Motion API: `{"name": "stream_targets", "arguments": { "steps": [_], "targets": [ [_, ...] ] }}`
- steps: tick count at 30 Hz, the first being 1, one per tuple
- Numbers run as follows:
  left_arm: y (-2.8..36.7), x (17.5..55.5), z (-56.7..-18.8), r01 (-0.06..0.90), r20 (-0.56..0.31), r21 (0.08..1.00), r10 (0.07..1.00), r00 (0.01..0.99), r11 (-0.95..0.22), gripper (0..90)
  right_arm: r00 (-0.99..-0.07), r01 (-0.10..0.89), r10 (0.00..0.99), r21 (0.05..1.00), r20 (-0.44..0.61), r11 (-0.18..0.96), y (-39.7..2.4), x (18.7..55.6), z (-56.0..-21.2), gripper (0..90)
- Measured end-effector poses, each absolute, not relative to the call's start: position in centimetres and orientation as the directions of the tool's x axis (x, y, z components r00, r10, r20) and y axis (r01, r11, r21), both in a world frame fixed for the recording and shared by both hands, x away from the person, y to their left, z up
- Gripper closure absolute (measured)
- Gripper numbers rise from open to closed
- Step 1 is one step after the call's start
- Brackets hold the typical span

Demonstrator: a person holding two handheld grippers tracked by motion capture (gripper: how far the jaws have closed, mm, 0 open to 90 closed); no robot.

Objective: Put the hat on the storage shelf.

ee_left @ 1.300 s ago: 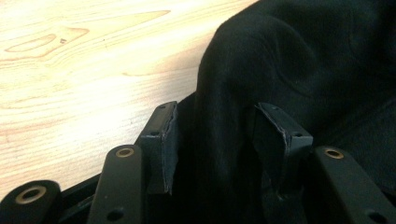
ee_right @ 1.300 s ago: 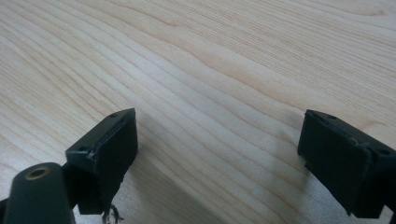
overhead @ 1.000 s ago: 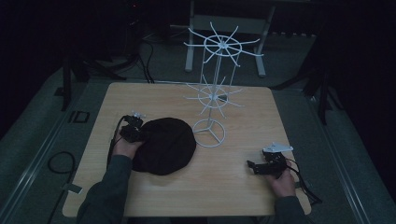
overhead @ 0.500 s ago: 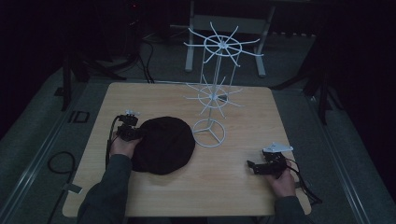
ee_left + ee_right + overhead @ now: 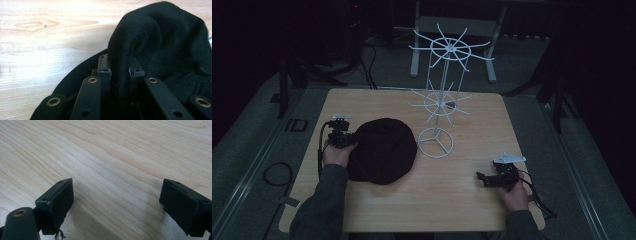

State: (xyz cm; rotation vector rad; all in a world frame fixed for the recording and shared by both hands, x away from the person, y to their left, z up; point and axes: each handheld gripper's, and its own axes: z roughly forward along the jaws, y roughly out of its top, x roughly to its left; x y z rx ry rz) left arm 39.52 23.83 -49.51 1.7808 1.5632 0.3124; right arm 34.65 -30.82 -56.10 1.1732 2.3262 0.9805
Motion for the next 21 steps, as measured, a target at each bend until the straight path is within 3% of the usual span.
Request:
{"name": "stream_targets", "arguments": {
  "steps": [21],
  "targets": [
    [24.7, 38.4, -46.1, 0.692, -0.348, 0.719, 0.898, 0.270, 0.071, 79.3, -0.592, 0.559, 0.806, 0.717, -0.005, 0.416, -30.8, 34.6, -56.1, 12.0]
  ]
}}
